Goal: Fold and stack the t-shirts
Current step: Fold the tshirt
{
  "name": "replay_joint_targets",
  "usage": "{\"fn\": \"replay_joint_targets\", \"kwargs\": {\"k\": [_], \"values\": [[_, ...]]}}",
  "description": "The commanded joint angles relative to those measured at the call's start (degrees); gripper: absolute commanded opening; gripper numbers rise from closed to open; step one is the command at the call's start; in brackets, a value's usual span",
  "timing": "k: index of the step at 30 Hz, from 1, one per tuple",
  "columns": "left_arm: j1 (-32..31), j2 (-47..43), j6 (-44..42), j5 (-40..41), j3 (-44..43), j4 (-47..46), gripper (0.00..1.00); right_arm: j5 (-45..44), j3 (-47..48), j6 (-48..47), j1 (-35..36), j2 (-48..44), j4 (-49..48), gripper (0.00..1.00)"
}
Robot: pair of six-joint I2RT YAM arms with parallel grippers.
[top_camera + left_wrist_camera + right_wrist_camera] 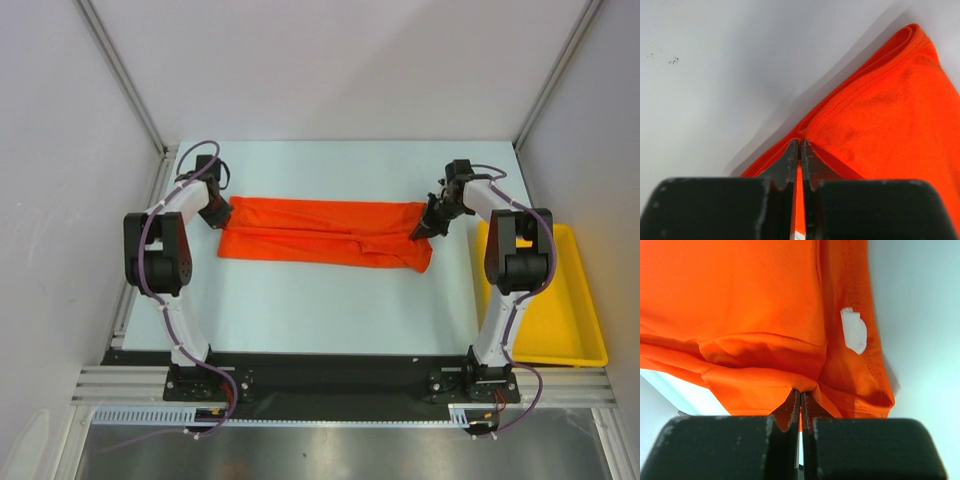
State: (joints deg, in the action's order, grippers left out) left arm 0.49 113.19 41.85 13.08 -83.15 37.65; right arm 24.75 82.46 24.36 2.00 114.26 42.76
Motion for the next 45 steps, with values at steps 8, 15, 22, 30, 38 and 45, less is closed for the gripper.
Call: {"fn": "replay_joint_targets", "kwargs": {"k": [8, 15, 22, 30, 38, 45], "values": [[-0.05, 1.6, -3.52, 3.0, -7.46, 1.99, 0.5, -2.51, 8.76, -1.5, -1.03, 4.57, 1.44, 0.16], [-0.05, -6.83, -7.83, 4.94, -2.73, 0.5, 0.66, -9.54, 10.54, -5.37, -0.77, 1.33, 5.05, 0.51], [-2.6, -20.36, -11.7, -9.45, 13.7, -12.12, 0.55, -12.97, 3.08, -7.57, 4.31, -7.9, 2.59, 0.5], [-6.64, -18.19, -10.82, -21.86, 19.88, -18.57, 0.47, -11.66, -8.27, -3.61, 13.99, -12.74, -5.49, 0.38], [-6.47, -10.54, -14.42, -19.24, 14.7, -13.05, 0.49, -11.66, -8.19, -4.5, 16.46, -9.23, -7.69, 0.22], [-6.47, -7.63, -16.44, -17.48, 13.11, -10.84, 0.49, -11.83, -6.7, -3.62, 17.16, -6.16, -8.75, 0.17]]}}
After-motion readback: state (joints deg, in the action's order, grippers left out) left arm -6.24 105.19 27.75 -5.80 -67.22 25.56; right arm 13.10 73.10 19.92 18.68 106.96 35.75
